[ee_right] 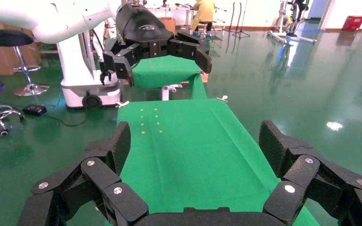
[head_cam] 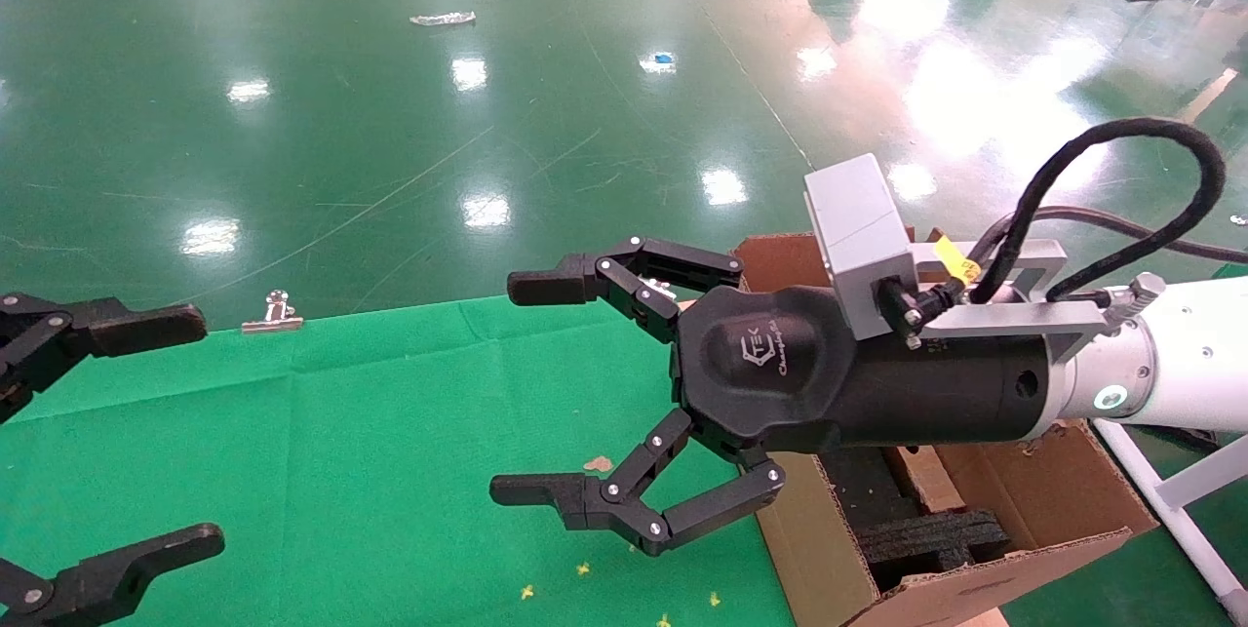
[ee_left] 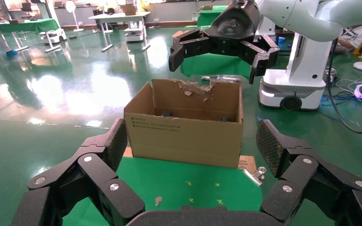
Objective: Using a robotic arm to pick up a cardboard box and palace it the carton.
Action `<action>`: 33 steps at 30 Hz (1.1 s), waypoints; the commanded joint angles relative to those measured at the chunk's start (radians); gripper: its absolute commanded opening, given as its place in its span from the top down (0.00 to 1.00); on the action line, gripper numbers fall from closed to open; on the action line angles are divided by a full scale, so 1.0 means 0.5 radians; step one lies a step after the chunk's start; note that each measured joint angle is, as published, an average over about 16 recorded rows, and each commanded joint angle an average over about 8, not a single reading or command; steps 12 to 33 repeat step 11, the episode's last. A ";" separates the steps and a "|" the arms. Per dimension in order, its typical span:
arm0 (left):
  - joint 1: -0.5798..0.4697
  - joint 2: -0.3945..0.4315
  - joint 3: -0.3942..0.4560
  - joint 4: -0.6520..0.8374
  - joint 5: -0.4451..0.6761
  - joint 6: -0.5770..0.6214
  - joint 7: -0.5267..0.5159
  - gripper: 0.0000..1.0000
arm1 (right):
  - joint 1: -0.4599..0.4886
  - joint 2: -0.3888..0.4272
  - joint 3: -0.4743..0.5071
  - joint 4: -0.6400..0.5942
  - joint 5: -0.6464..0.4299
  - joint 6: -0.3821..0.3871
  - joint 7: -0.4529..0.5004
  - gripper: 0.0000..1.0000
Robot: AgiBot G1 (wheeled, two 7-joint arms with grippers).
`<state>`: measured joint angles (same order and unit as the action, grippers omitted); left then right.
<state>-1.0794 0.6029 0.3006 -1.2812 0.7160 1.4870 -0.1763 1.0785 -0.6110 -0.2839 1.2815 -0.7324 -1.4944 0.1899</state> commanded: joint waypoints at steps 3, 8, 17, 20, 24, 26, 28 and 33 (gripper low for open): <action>0.000 0.000 0.000 0.000 0.000 0.000 0.000 0.00 | 0.000 0.000 0.000 0.000 0.000 0.000 0.000 0.00; 0.000 0.000 0.000 0.000 0.000 0.000 0.000 0.00 | 0.000 0.000 0.000 0.000 0.000 0.000 0.000 0.00; 0.000 0.000 0.000 0.000 0.000 0.000 0.000 0.00 | 0.000 0.000 0.000 0.000 0.000 0.000 0.000 0.00; 0.000 0.000 0.000 0.000 0.000 0.000 0.000 0.00 | 0.000 0.000 0.000 0.000 0.000 0.000 0.000 0.00; 0.000 0.000 0.000 0.000 0.000 0.000 0.000 0.00 | 0.000 0.000 0.000 0.000 0.000 0.000 0.000 0.00; 0.000 0.000 0.000 0.000 0.000 0.000 0.000 0.00 | 0.000 0.000 0.000 0.000 0.000 0.000 0.000 0.00; 0.000 0.000 0.000 0.000 0.000 0.000 0.000 0.00 | 0.000 0.000 0.000 0.000 0.000 0.000 0.000 0.00; 0.000 0.000 0.000 0.000 0.000 0.000 0.000 0.00 | 0.000 0.000 0.000 0.000 0.000 0.000 0.000 0.00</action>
